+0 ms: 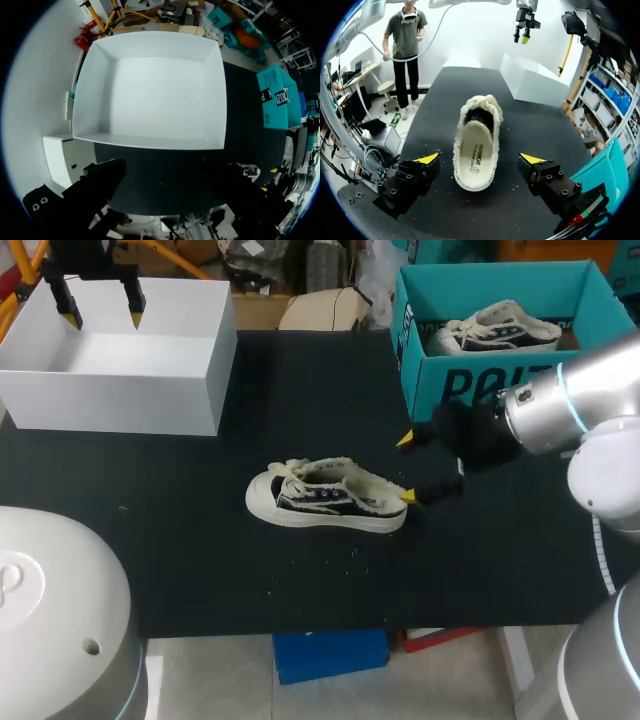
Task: Take the shoe out of the shoebox, open the shoe tongue, remove and reinsert the insole, then place the shoe into the shoebox
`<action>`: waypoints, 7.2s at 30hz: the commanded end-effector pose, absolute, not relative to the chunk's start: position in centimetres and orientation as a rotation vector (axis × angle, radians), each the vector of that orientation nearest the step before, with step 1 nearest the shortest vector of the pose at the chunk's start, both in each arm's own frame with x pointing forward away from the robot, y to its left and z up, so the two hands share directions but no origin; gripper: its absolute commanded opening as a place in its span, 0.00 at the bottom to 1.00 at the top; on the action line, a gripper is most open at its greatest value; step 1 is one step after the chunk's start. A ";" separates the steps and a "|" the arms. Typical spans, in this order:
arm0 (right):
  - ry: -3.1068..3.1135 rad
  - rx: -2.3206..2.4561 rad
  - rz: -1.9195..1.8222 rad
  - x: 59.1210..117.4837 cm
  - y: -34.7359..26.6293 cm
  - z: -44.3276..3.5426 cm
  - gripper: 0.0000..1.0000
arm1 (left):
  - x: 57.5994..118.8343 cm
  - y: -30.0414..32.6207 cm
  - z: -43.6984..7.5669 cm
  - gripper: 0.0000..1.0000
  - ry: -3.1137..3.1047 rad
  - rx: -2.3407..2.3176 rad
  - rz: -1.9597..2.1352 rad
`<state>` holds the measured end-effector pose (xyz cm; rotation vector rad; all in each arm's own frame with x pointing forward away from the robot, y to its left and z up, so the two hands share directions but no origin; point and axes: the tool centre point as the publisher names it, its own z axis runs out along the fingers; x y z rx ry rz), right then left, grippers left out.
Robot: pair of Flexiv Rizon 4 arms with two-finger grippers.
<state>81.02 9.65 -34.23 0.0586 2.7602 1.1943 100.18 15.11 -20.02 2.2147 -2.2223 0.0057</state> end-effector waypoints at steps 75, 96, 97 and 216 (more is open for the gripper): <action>2.643 0.260 1.349 82.0 13.0 -43.2 0.00 | 100.1 15.0 -20.0 1.00 -2.221 2.218 0.000; 2.643 0.260 1.349 82.0 13.0 -43.2 0.24 | 100.1 15.0 -20.0 1.00 -2.221 2.218 0.000; 2.643 0.260 1.349 82.0 13.0 -43.2 0.06 | 100.1 15.0 -20.0 1.00 -2.221 2.218 0.000; 2.643 0.260 1.349 82.0 13.0 -43.2 0.00 | 81.1 -21.0 -33.8 1.00 -2.555 1.993 -0.315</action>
